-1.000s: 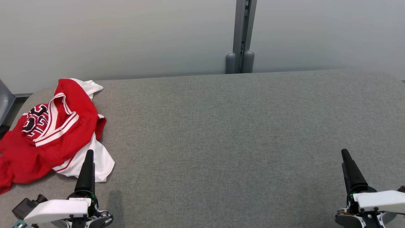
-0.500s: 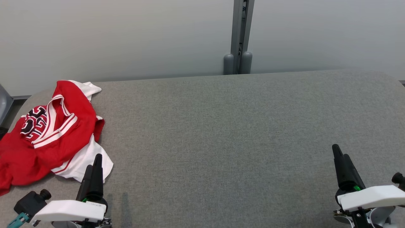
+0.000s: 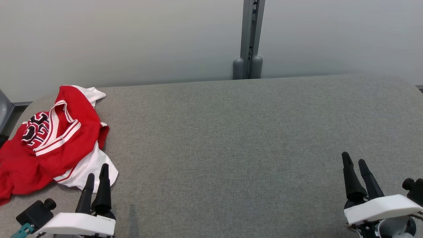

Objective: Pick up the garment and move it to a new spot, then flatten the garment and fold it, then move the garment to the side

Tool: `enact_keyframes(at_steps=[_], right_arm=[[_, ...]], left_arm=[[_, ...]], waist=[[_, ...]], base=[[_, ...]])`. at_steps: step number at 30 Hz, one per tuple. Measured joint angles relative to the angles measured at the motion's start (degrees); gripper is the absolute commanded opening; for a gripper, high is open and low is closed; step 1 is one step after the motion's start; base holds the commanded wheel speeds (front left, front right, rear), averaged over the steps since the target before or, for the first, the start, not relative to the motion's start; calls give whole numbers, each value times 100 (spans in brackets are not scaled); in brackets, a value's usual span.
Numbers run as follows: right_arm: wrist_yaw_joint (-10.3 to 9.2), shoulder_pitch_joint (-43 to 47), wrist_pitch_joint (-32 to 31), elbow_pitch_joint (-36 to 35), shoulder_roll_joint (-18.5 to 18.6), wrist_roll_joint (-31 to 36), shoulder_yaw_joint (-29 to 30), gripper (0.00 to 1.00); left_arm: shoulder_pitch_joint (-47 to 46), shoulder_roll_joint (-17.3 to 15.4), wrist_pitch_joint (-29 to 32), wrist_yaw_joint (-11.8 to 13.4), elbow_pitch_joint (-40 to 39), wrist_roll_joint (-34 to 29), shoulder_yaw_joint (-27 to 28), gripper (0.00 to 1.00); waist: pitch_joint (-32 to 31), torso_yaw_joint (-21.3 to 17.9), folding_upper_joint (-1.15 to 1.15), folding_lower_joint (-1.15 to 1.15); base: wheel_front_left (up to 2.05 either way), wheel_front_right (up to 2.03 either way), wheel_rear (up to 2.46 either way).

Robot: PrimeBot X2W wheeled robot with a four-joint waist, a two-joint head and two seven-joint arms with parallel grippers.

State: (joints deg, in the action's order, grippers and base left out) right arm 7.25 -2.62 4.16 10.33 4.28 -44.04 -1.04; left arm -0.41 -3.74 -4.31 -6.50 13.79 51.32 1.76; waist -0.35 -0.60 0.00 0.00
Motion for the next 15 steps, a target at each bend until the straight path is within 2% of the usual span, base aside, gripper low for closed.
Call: enact_keyframes(at_steps=[15], right_arm=[[2,13,289,-90,46,1252,-120,100]], left_arm=[[66,-102,-280,-7,-104,-1447,-69,100]], waist=[[-13,-32,0,0]], base=[[0,0,0]])
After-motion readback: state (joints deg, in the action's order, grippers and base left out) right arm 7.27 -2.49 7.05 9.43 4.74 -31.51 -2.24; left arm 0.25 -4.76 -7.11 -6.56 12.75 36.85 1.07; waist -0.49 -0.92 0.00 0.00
